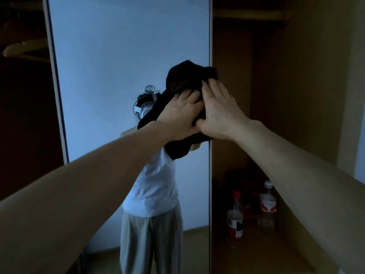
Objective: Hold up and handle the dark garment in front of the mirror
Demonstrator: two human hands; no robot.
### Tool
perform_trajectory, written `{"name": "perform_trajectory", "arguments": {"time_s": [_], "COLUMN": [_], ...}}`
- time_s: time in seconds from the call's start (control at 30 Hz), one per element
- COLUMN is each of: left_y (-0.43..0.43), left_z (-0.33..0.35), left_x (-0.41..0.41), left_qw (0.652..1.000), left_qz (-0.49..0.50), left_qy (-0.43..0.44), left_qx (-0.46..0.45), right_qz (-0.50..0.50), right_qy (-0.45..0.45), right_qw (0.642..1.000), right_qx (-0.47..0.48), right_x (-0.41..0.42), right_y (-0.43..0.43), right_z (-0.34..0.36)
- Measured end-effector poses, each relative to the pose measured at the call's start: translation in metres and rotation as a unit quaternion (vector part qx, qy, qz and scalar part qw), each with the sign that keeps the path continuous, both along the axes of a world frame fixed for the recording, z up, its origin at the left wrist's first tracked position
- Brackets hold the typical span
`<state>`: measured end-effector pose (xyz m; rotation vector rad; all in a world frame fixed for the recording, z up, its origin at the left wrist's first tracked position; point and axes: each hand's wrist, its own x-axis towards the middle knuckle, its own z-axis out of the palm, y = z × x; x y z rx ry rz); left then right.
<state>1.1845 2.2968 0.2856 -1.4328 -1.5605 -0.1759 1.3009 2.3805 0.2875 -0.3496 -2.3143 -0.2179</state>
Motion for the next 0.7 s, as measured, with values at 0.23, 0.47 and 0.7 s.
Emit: {"name": "perform_trajectory", "arguments": {"time_s": [0.23,0.47,0.7], "left_y": [-0.023,-0.059,-0.115], "left_z": [-0.108,-0.115,0.005], "left_x": [-0.002,0.000,-0.005], "left_qw": [0.993,0.995,0.995], "left_qz": [-0.019,-0.068,-0.022], "left_qy": [0.055,-0.002,-0.027], "left_qx": [-0.098,-0.067,0.090], "right_qz": [-0.082,-0.048,0.002], "right_qy": [-0.061,-0.079,0.043], "right_qw": [0.995,0.996,0.993], "right_qx": [-0.020,0.003,0.108], "right_x": [0.008,0.012,0.007], "right_y": [-0.024,-0.052,-0.089], "right_z": [-0.127,-0.102,0.019]}}
